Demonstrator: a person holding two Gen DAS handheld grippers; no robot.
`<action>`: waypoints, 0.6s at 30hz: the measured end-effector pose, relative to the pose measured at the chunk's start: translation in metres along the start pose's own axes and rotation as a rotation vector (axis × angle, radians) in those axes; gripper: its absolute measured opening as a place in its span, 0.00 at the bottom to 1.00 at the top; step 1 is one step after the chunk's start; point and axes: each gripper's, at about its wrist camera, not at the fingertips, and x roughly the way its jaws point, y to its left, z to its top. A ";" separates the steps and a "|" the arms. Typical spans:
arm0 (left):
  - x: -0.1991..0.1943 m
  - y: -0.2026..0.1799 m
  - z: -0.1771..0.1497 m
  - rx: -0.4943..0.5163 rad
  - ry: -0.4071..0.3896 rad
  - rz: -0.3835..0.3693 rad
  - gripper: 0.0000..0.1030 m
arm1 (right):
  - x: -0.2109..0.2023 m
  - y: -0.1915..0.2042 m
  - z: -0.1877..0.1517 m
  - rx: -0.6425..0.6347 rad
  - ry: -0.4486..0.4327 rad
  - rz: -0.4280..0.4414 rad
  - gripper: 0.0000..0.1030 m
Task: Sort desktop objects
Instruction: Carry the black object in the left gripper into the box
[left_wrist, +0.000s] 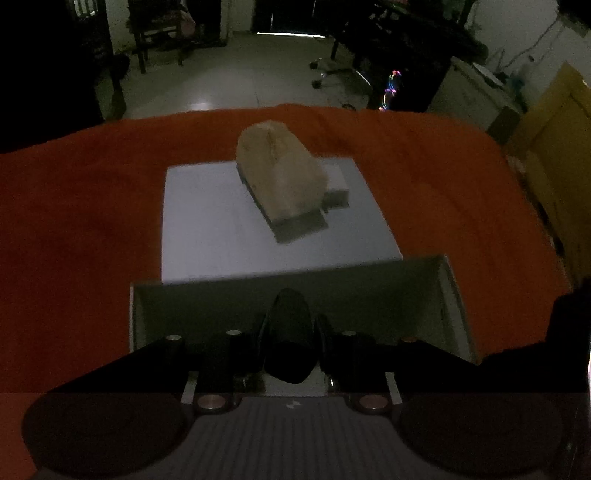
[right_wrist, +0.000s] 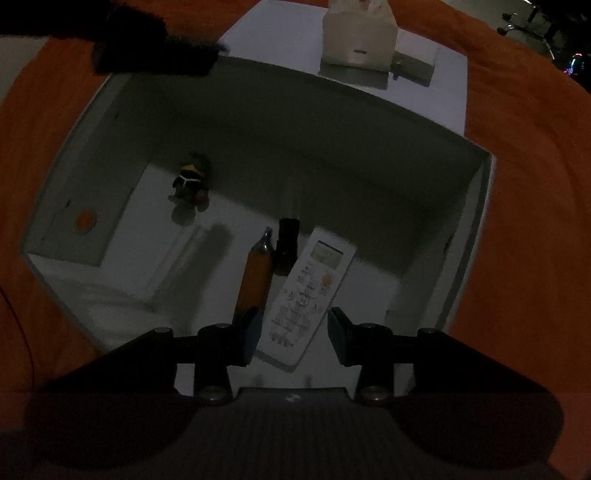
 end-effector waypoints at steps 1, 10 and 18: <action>0.001 -0.001 -0.006 0.006 0.003 0.004 0.22 | 0.000 0.001 -0.001 0.003 -0.002 -0.005 0.42; 0.021 -0.006 -0.057 -0.015 0.026 -0.010 0.22 | -0.008 0.006 -0.011 0.018 -0.016 -0.034 0.42; 0.058 -0.008 -0.093 0.003 0.058 0.026 0.22 | -0.005 0.009 -0.017 0.014 0.001 -0.040 0.42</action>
